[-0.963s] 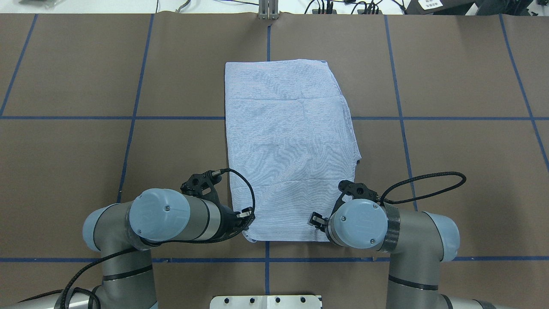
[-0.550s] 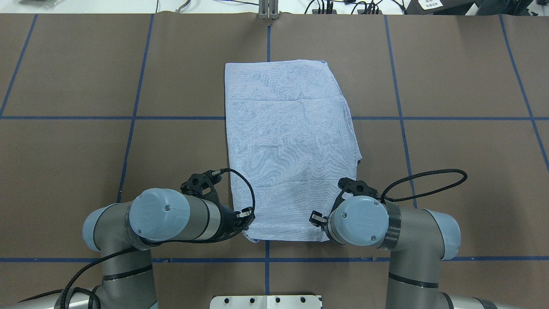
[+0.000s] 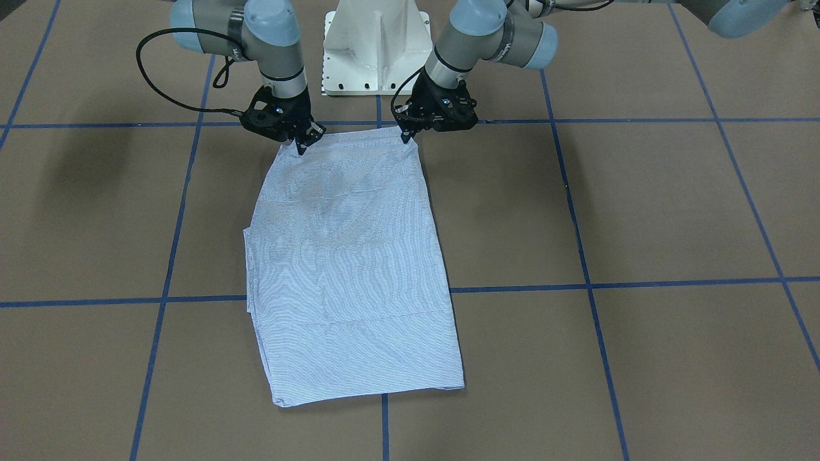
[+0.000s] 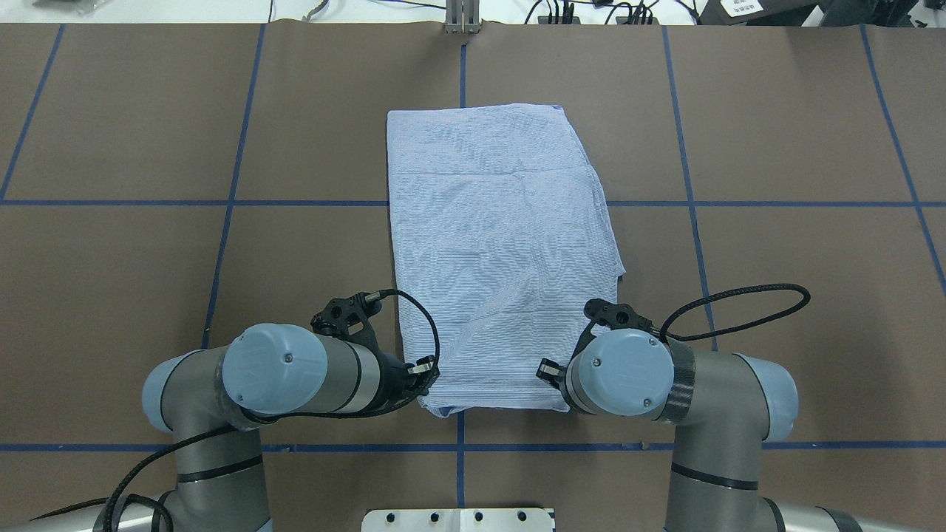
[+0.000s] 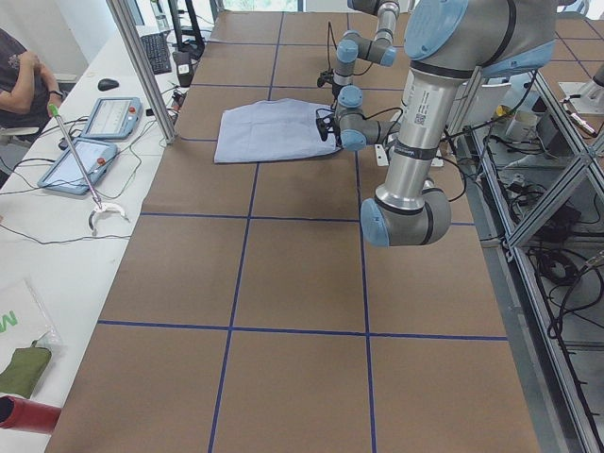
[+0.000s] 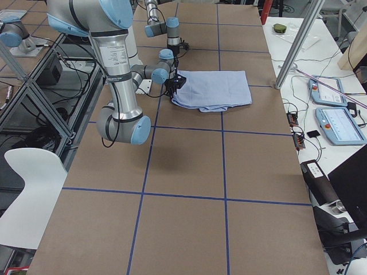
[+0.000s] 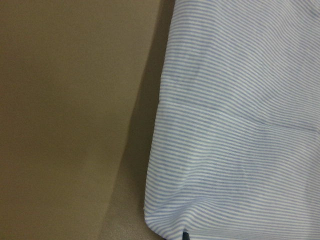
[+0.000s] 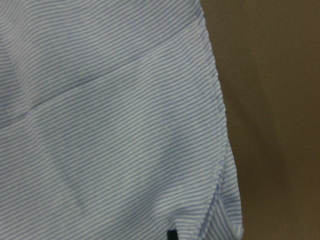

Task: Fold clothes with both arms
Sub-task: 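Pinch the near shirt edge with both grippers at its two corners, then lift the near edge with both grippers and fold it away from the robot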

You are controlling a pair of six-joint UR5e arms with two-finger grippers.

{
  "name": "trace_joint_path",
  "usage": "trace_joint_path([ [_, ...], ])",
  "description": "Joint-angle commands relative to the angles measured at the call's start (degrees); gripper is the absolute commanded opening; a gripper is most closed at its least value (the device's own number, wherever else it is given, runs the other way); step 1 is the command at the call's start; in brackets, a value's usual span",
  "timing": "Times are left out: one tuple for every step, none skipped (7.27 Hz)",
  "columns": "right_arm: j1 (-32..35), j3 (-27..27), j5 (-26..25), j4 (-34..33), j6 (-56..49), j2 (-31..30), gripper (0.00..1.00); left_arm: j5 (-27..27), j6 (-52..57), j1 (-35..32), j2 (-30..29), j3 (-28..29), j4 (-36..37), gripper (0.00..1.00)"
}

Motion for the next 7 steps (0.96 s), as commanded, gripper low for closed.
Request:
trace_joint_path([
  [0.7, 2.3, 0.4, 0.0, -0.1, -0.1, 0.0, -0.1, 0.0, 0.0, 0.0, -1.2, 0.0, 0.0],
  [1.2, 3.4, 1.9, 0.0, -0.1, -0.2, 0.0, -0.2, 0.0, 0.0, 0.2, -2.0, 0.0, 0.0],
  [1.5, 4.2, 3.2, 0.2, -0.5, -0.5, 0.0, -0.2, 0.0, -0.1, 0.3, -3.4, 0.7, 0.0],
  [1.5, 5.2, 4.1, 0.2, -0.5, -0.6, 0.0, -0.2, 0.1, 0.0, 0.3, -6.6, 4.8, 0.0],
  [1.7, 7.0, 5.8, 0.2, -0.6, -0.9, 0.0, -0.4, 0.2, 0.6, 0.2, -10.6, 9.8, 0.0],
  [2.3, 9.1, 7.7, 0.3, -0.6, -1.9, 0.0, -0.6, 0.2, 0.7, 0.1, -13.9, 14.5, 0.0],
  [2.7, 12.1, 9.9, 0.3, -0.7, -3.2, 0.0, -0.6, 0.2, 1.0, 0.0, -15.9, 17.9, 0.0],
])
